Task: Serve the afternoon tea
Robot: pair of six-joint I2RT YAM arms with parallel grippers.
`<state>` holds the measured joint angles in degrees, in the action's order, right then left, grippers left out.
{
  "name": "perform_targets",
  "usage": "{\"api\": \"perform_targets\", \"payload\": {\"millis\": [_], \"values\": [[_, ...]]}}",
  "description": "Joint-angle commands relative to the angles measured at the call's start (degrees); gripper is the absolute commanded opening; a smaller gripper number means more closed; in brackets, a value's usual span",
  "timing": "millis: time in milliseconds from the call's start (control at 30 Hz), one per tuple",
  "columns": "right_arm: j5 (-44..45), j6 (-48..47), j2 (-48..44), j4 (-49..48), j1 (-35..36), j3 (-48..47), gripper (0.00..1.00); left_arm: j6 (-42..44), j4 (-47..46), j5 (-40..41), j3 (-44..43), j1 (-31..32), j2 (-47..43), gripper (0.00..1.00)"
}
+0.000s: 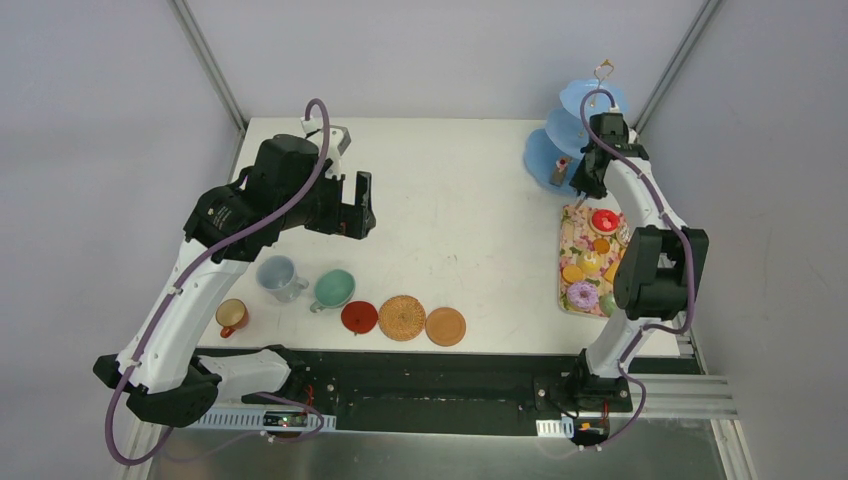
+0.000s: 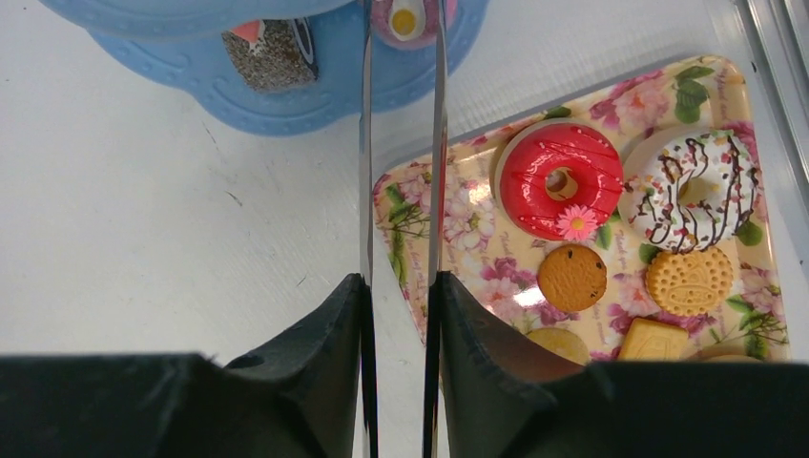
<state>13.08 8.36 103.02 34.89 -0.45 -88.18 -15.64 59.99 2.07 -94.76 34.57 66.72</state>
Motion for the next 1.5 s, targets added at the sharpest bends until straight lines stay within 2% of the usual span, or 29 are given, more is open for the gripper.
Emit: {"api": "perform_targets", "payload": {"millis": [0, 300, 933, 1467], "values": [[6.43, 3.23, -4.19, -4.08, 2.92, 1.15, 0.27, 1.52, 0.4, 1.37, 0.51, 0.41, -0.74, 1.0], [8.51, 4.28, -0.62, -1.42, 4.32, -3.39, 0.29, 1.9, 0.84, 1.67, 1.26, 0.41, -2.04, 1.0], [6.99, 3.61, 1.01, 1.07, 4.32, -5.97, 0.44, 2.23, 0.39, 2.33, 0.77, 0.41, -1.82, 1.0], [4.85, 3.69, -0.95, 3.69, 4.32, -5.25, 0.45, 2.45, 0.48, 2.46, 0.46, 0.41, -1.84, 1.0]]}}
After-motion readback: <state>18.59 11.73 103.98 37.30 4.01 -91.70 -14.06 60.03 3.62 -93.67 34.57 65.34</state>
